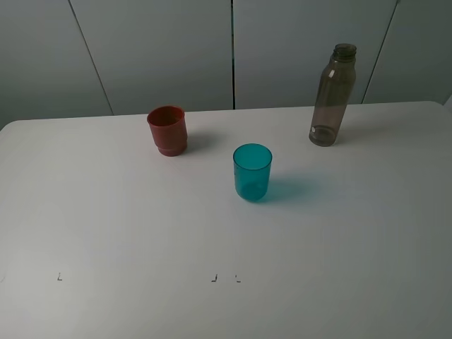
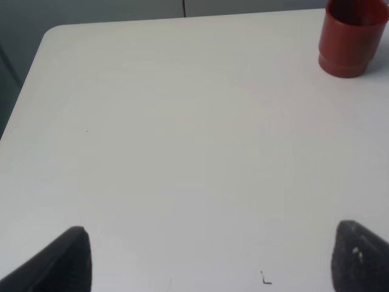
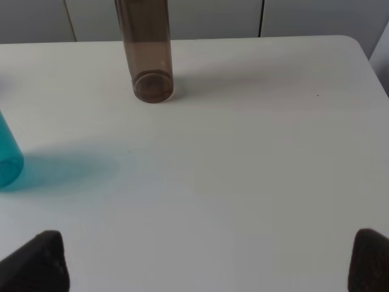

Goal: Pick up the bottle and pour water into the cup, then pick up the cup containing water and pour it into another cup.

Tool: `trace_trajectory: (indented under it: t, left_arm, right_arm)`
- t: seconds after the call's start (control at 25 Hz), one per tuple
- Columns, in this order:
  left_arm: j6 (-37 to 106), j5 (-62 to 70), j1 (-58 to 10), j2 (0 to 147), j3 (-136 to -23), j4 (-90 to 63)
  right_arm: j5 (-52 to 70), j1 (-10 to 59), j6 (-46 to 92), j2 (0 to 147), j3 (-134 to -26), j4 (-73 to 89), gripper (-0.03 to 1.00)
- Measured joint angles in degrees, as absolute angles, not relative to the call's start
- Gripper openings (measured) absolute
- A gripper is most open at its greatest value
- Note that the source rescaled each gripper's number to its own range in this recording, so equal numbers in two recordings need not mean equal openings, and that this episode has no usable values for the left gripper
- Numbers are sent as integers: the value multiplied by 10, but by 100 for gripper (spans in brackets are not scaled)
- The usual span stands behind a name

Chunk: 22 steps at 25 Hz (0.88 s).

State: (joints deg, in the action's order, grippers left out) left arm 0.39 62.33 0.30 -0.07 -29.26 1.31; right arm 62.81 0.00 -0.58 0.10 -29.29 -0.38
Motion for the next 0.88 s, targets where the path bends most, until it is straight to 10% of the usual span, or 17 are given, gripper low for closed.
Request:
trace_trajectory:
  t: [0.88]
  left_arm:
    - [4,623,3,-1,-293,13]
  right_arm:
    - [628,0,-6,1,-293,-4,100]
